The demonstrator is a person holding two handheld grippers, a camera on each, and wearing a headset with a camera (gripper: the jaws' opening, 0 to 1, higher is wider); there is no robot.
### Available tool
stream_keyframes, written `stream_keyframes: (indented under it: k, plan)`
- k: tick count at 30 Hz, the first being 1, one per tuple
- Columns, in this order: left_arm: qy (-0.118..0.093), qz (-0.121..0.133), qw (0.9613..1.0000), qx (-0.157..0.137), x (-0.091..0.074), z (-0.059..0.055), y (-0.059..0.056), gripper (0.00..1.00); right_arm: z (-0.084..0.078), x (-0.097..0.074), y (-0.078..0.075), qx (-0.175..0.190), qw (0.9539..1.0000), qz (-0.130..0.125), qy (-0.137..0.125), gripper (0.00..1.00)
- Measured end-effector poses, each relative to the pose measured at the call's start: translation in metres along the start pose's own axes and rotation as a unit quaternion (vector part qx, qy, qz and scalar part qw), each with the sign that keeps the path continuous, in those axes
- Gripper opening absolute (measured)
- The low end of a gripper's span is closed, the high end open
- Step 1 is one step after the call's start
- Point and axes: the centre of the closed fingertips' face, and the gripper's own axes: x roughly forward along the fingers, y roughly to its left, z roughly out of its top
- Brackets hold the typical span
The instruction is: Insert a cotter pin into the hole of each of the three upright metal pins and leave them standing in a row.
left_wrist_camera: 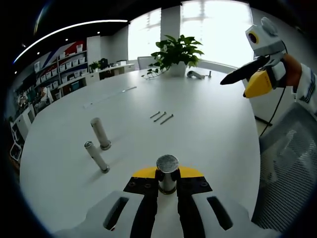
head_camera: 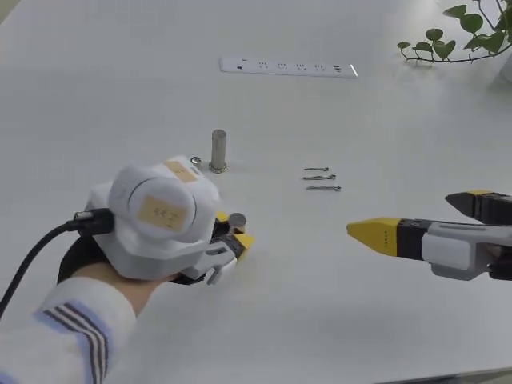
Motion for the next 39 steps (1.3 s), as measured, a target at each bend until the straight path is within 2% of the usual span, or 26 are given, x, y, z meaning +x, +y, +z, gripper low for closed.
stream_keyframes:
  k: [9,13,17,19,28,33,35,39]
  plan:
    - [0.009,0.002,0.9999,0.005,0.005,-0.006,-0.001,0.1,0.0,0.0,0.001,-0.002,1.0,0.002,0.002,0.93]
    - [0.002,0.006,1.0,-0.003,0.005,-0.006,0.0,0.1,0.0,0.0,0.001,-0.001,1.0,0.001,0.002,0.92]
    - [-0.002,0.006,1.0,0.001,0.006,-0.005,0.001,0.1,0.0,0.001,-0.002,0.001,1.0,0.002,0.002,0.92]
    - [-0.005,0.004,0.9999,-0.009,0.006,-0.005,0.001,0.1,0.0,0.001,-0.001,0.0,1.0,0.004,0.002,0.92]
    - [-0.006,-0.001,0.9998,0.021,0.003,-0.003,0.0,0.1,0.001,0.0,0.0,-0.005,1.0,0.005,0.0,0.93]
    - [-0.022,-0.013,0.9991,0.033,-0.009,0.005,0.0,0.11,0.001,0.0,0.002,-0.005,1.0,0.008,-0.001,0.92]
    - [-0.032,-0.023,0.9989,0.025,-0.016,0.009,0.001,0.15,0.002,0.0,0.003,-0.007,0.9999,0.009,-0.001,0.92]
    - [-0.048,-0.028,0.9982,0.02,-0.035,0.013,0.006,0.33,0.005,0.001,0.005,-0.01,0.9999,0.013,-0.004,0.92]
